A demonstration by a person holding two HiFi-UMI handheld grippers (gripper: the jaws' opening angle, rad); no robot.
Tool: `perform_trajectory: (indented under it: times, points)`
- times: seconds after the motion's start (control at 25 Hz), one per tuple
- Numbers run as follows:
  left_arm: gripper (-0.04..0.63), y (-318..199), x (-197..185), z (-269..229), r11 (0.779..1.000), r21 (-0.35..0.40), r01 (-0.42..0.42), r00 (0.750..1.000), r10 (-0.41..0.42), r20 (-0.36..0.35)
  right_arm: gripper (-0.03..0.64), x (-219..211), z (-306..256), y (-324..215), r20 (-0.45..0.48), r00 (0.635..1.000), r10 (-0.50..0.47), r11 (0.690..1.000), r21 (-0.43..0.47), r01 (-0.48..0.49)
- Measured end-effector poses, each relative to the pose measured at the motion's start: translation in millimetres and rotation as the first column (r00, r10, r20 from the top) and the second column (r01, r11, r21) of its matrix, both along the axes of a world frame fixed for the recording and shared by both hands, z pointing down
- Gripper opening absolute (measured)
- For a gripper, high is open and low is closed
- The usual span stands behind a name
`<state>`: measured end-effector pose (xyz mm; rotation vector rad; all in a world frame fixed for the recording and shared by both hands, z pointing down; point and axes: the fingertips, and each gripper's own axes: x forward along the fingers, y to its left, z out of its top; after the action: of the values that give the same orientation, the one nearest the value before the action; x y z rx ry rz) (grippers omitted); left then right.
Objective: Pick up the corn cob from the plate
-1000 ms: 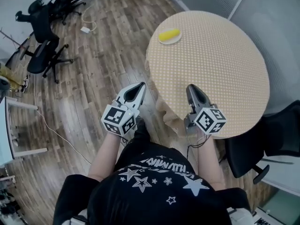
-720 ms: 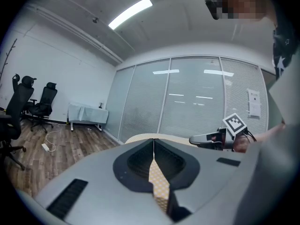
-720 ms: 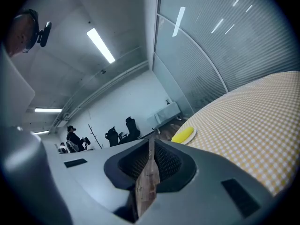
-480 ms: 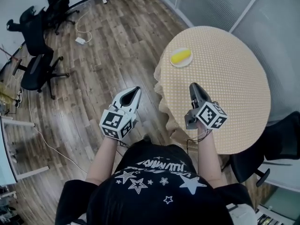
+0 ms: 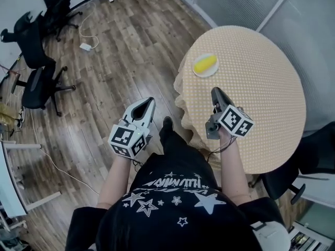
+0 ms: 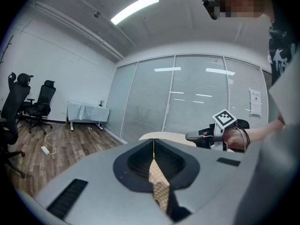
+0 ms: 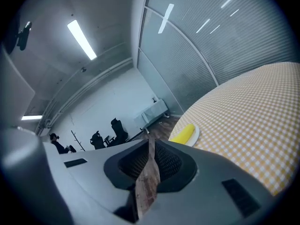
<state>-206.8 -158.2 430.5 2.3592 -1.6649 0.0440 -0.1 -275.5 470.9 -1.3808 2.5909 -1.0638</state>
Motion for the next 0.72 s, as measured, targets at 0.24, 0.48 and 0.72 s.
perform_trajectory:
  times: [0.24,0.48,0.72]
  points:
    - [0.011,-38.0,-20.4,7.3,0.999,-0.048,-0.016,1.0,0.017,0.015,0.038,-18.2,15.9,-55.6,0.022,0.999,0.05,0.998,-0.046,-0.048]
    - [0.011,-103.0,-28.5,23.0,0.99,-0.109,-0.085,0.996,0.087,0.015,0.042,-25.0,51.5,-110.3,0.039,0.99,0.134,0.98,-0.153,-0.127]
    - [0.011,-173.2,-17.9,41.8,0.97,-0.159,-0.185,0.982,0.19,0.016,0.241,-32.2,92.5,-152.2,0.06,0.983,0.171,0.944,-0.296,-0.146]
